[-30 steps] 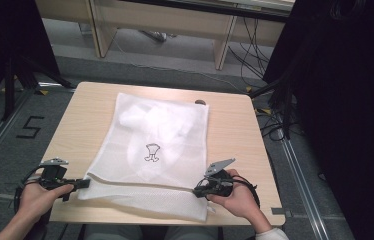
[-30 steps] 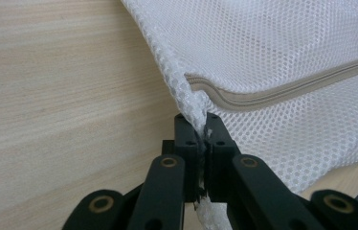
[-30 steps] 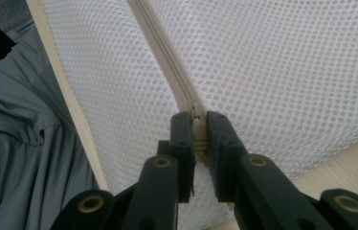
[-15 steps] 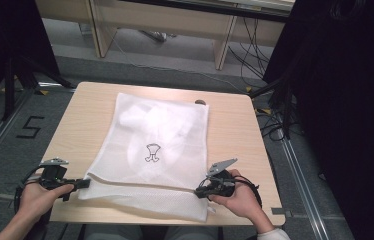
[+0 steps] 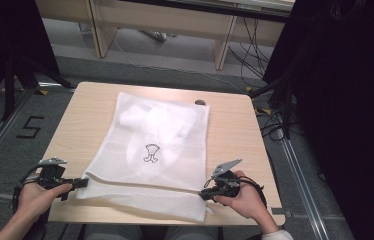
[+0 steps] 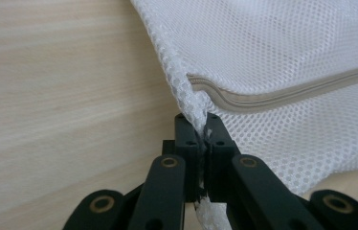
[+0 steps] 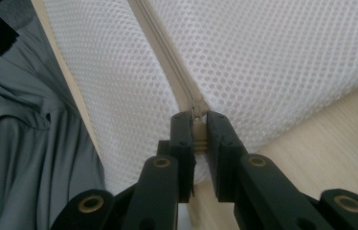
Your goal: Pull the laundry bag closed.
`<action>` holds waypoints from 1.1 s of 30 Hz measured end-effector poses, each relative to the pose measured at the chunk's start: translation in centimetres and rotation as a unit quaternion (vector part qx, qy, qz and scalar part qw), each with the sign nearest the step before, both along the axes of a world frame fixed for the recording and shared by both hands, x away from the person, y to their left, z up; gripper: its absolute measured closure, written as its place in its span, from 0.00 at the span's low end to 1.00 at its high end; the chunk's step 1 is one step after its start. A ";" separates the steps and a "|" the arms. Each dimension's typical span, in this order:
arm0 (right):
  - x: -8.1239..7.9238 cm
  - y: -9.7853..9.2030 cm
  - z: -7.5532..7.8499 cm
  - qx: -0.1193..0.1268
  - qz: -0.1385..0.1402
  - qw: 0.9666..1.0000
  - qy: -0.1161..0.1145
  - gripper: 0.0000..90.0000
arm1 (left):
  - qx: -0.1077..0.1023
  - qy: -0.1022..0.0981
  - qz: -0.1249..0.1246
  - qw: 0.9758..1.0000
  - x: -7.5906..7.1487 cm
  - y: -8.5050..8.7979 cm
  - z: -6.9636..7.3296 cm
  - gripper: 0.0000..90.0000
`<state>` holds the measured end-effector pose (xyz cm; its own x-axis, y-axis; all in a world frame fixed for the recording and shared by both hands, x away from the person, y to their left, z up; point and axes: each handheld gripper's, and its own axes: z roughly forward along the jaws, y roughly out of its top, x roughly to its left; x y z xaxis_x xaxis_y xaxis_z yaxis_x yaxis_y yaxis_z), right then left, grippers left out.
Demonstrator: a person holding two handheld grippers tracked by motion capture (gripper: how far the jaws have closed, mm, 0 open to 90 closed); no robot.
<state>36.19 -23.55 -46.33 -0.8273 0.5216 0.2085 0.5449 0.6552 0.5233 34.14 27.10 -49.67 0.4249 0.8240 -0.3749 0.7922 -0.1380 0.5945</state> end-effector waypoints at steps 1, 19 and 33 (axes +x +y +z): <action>-0.1 0.0 0.0 -0.005 -0.003 1.000 -0.002 0.92 | 0.000 0.000 0.000 1.000 0.0 0.0 0.0 0.96; 0.2 0.2 -1.0 -0.026 0.002 1.000 0.004 0.92 | 0.010 0.002 -0.014 1.000 0.1 0.0 -0.1 0.93; 0.2 0.0 -1.2 0.004 -0.021 1.000 0.003 0.83 | 0.033 -0.017 0.012 0.999 0.2 0.4 -0.1 0.71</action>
